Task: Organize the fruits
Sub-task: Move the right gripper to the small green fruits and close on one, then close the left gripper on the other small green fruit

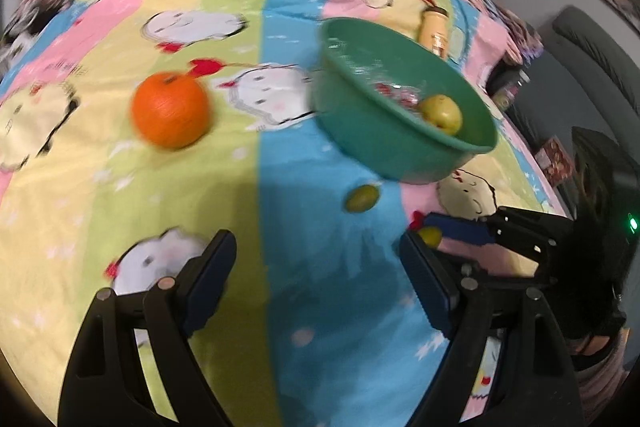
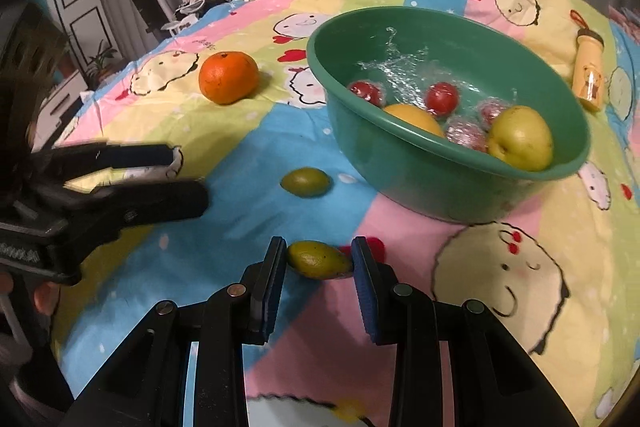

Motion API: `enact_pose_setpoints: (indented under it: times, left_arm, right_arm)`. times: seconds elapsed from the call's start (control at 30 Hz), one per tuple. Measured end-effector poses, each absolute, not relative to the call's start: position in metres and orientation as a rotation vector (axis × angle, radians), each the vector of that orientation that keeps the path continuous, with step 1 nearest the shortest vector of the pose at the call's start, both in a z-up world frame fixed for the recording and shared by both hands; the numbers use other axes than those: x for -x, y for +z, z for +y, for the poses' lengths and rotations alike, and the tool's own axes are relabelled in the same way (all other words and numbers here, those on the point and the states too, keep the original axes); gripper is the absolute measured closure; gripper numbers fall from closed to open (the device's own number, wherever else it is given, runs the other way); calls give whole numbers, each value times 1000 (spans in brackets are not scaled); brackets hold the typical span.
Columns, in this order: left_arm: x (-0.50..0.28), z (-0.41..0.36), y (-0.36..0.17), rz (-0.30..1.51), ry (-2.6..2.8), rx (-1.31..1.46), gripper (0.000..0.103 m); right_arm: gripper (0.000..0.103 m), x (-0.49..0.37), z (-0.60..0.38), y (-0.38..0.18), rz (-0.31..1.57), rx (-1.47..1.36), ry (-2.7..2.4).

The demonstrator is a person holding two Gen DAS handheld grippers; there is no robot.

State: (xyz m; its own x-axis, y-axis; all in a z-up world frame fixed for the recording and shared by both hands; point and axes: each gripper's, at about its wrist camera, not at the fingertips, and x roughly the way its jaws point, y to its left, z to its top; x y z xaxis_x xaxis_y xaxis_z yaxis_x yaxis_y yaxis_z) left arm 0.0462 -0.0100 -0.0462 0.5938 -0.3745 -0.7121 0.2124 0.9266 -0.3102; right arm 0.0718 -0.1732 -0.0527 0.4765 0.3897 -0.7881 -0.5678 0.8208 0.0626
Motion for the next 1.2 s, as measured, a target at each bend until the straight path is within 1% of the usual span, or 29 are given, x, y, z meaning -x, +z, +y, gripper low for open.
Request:
enact_pose_setpoints:
  times: [0.2,0.33,0.4,0.43,0.53,0.6,0.63,0.67,0.73,0.8,0.9,0.97,1.03,1.2]
  left_arm:
    - [-70,-43,-50,876,-408,129,20]
    - [-81,-54,-58,883,-408,93,29]
    - [-86,-57,-63,899,-419,95,29]
    - [-88,-58,-65,903,-419,95,31]
    - [-91,-59,-67,901,-409,90,32]
    - [-90,-60,-67,899,-408,91,38]
    - [-91,-61,-66,898,-402,82,44]
    - [-91,-62,-67,899,-397,73,47]
    - [-91,-64,-67,898,-396,64,47]
    - [-90,-64,-68,896,-395,55,52]
    - [-90,-65,-68,895,-386,45,61]
    - [-90,-64,-68,895,-374,41,73]
    - [-90,-64,-69,895,-369,41,81]
    - [-90,-64,-69,893,-363,37,82]
  right_arm:
    - [68,-67,-192,-46,883,211,594]
    - [68,-70,-199,-47,883,188,593]
    - [68,-71,-202,-48,886,178,597]
    - [68,-72,-205,-49,888,170,596]
    - [68,-72,-207,-48,887,156,601]
    - [68,-72,-207,-48,885,154,605]
    - [68,-72,-207,-49,886,151,607]
    - [68,-72,-206,-49,889,151,608]
    - [68,-72,-206,-50,890,150,609]
    - [68,-72,-207,-49,890,148,610]
    - [68,-72,-207,-49,889,144,611]
    - [68,-72,-208,-49,888,143,612]
    - [68,-72,-208,-49,888,142,611]
    - [68,-72,-208,-49,889,140,613]
